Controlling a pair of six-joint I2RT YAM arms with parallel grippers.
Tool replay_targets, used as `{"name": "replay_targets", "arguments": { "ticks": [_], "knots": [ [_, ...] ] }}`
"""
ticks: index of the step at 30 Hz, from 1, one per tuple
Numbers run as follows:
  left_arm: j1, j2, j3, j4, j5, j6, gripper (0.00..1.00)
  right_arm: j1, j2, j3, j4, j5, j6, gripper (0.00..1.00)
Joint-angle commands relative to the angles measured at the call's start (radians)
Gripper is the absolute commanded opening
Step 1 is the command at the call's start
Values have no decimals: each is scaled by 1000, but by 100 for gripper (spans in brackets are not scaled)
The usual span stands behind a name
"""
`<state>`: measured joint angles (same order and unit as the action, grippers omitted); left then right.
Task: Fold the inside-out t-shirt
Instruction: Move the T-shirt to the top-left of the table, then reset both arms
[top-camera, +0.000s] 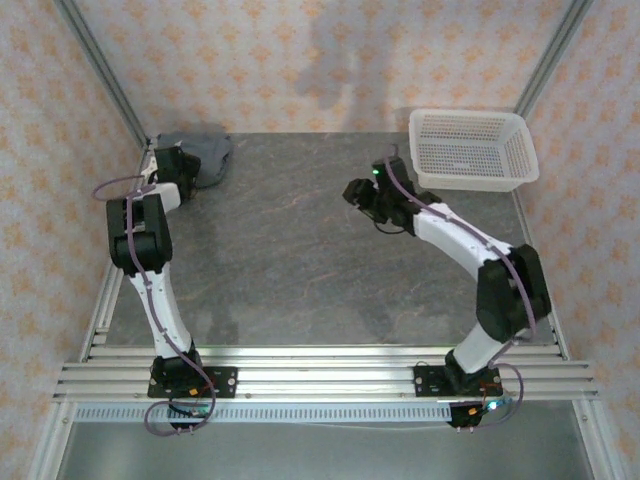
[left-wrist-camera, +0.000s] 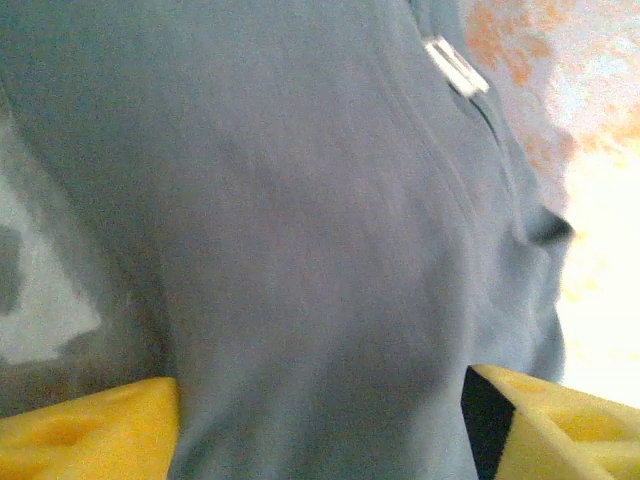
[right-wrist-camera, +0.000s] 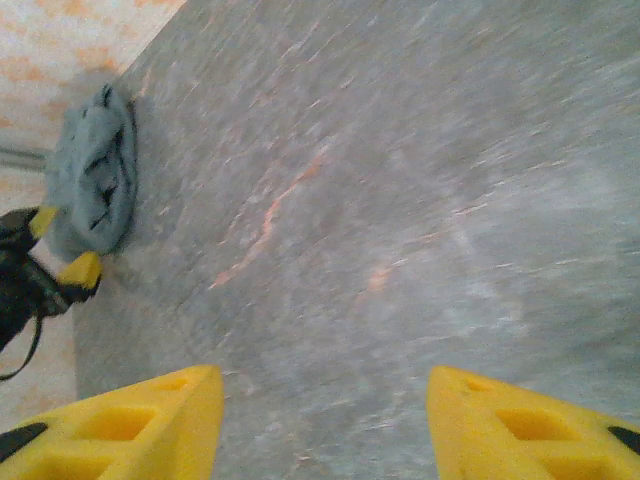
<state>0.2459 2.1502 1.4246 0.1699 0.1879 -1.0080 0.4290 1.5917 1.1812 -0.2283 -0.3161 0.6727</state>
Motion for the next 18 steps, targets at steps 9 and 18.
{"name": "replay_targets", "arguments": {
  "ticks": [9,18],
  "knots": [
    [-138,-760,-346,-163,-112,346,96,-155,-461,-298,64,454,-370,91],
    [-195,-1065,-735,-136,-156,517,100,-250,-415,-511,378,871,-567,95]
  ]
}}
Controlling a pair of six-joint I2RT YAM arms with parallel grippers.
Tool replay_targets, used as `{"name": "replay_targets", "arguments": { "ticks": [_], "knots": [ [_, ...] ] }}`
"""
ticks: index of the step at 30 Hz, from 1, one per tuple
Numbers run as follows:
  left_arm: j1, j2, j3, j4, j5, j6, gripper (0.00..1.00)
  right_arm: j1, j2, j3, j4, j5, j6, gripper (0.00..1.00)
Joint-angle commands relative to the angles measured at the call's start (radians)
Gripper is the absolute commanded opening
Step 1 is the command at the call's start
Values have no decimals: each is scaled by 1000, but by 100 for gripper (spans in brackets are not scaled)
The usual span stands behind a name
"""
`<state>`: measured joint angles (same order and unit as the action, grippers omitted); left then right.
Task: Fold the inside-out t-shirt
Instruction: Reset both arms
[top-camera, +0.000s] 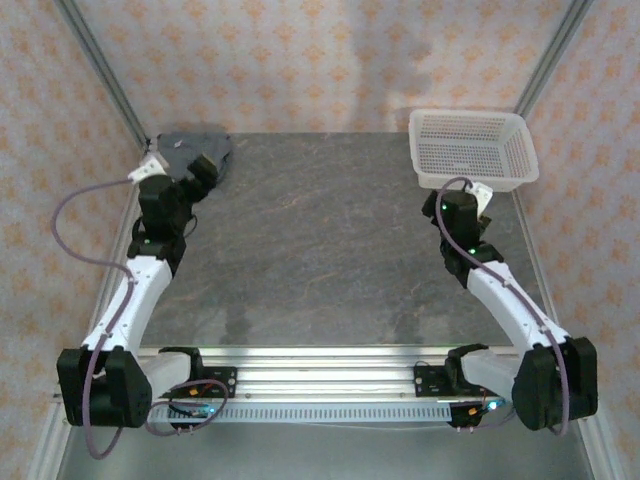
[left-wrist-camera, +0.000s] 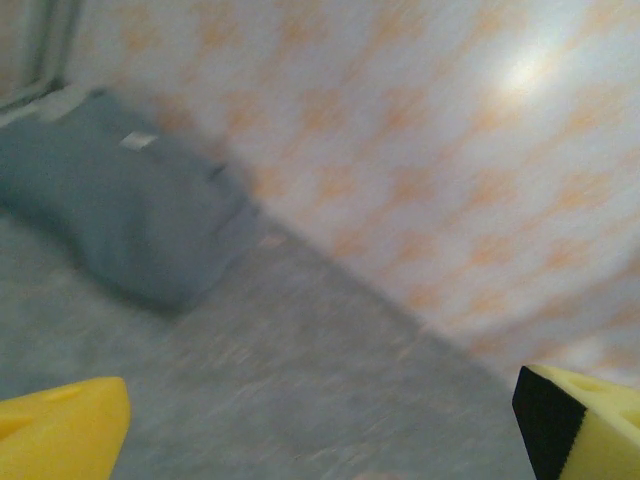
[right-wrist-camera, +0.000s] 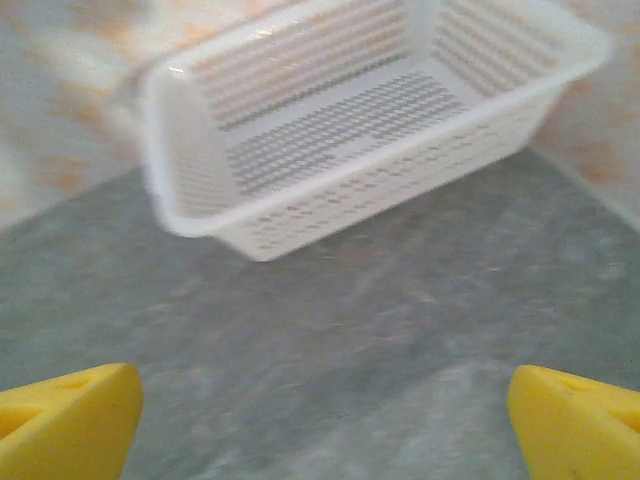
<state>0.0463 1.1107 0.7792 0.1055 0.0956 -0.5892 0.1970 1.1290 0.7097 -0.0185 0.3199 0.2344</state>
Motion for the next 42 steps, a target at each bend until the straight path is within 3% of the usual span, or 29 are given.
{"name": "replay_targets", "arguments": {
  "ticks": [1,8,11,13,14,16,18,20,21,25,27,30,32,35,37,38,39,40,41,42],
  "knots": [
    [4,-36,-112,-79,-70,111,100,-29,85,-47,192,252,-145,95],
    [-17,-205,-347,69,-259,224,100,-102,403,-67,427,157,-184,94],
    [-17,-262,-406,106,-325,279,100,-101,406,-114,512,91,-209,92],
    [-17,-282,-444,140,-344,304,100,-103,368,-217,652,12,-238,93],
    [-17,-284,-464,158,-346,318,100,-106,366,-272,749,-52,-261,100],
    [-17,-281,-491,179,-349,338,100,-117,439,-355,1000,-107,-290,99],
    [-17,-269,-532,235,-354,368,100,-123,383,-294,779,-120,-264,99],
    [-17,-235,-565,329,-361,404,100,-135,418,-318,891,-132,-270,99],
    [-18,-197,-559,367,-362,435,100,-134,393,-300,812,-130,-260,99],
    [-15,1,-510,540,-360,492,100,-130,389,-312,831,-97,-255,99],
    [28,97,-439,500,-296,424,100,-128,395,-316,849,-96,-259,99],
    [46,256,-420,627,-205,421,100,-131,393,-313,840,-102,-256,99],
    [35,247,-412,599,-167,447,100,-133,396,-312,841,-107,-254,99],
    [15,252,-456,691,-153,480,100,-134,396,-311,838,-108,-254,99],
    [-30,333,-485,801,-161,531,100,-133,395,-311,839,-108,-255,99],
    [-34,420,-479,941,-137,552,100,-133,395,-310,837,-108,-255,99],
    [-37,413,-451,853,-128,561,100,-134,395,-310,836,-108,-256,99],
    [-45,360,-374,614,-150,551,100,-134,394,-310,835,-109,-254,99],
    [-58,408,-389,753,-165,573,100,-134,395,-310,836,-108,-254,99],
    [-61,410,-398,756,-167,575,100,-134,395,-310,837,-108,-255,99]
  ]
}}
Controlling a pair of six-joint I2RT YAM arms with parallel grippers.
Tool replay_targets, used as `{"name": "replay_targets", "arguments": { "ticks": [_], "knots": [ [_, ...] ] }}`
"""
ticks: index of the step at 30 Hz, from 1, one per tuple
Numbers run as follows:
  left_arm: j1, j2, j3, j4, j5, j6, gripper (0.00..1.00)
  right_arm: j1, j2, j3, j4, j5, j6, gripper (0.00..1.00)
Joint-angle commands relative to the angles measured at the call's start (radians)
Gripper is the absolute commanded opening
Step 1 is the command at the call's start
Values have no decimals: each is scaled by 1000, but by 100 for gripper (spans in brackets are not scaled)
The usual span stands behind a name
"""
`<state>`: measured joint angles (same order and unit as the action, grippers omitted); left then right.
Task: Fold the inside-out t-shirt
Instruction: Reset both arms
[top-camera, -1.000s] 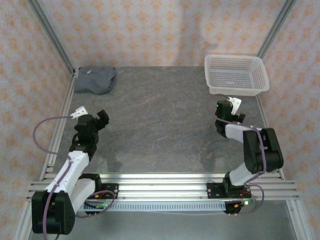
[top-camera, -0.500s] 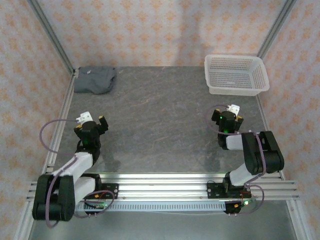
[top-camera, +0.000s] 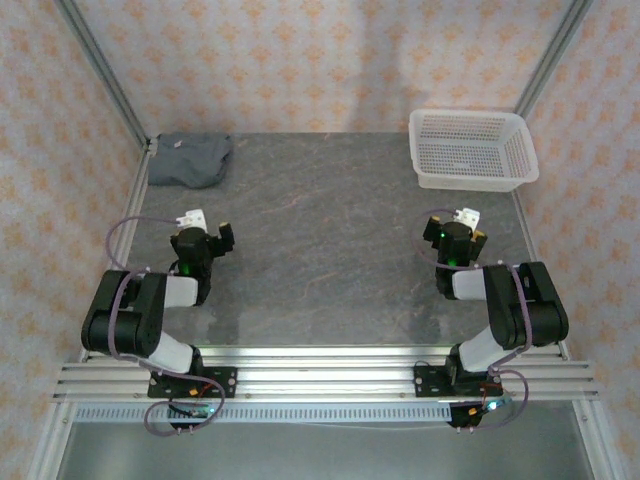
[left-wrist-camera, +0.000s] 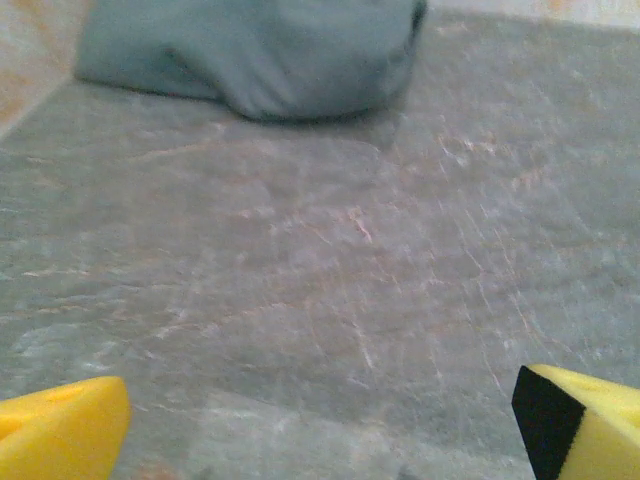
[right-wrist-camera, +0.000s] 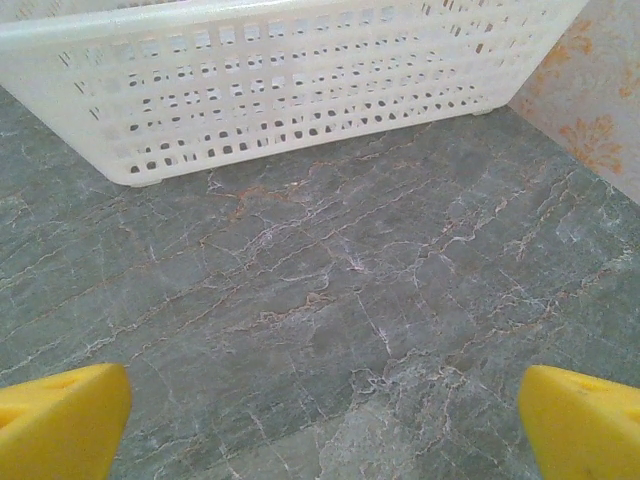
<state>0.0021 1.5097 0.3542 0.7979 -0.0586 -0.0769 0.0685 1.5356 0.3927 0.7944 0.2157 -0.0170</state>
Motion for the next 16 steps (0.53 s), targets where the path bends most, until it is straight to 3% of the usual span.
{"name": "replay_targets", "arguments": {
  "ticks": [1,3,4,5,16],
  "knots": [
    [-18,-29,63,-75,-21,50,100,-6,-13,8,23,-6,-3,99],
    [-22,-2,41,14,-30,62,100,-6,-12,8,23,-6,-3,99],
    [-25,-22,67,-64,-38,58,100,-6,-13,7,23,-6,-3,99],
    [-38,-3,51,5,-58,71,100,-6,-11,6,25,-6,-4,99],
    [-48,-12,74,-57,-49,84,100,-6,-13,3,29,-8,-4,99]
  ]
}}
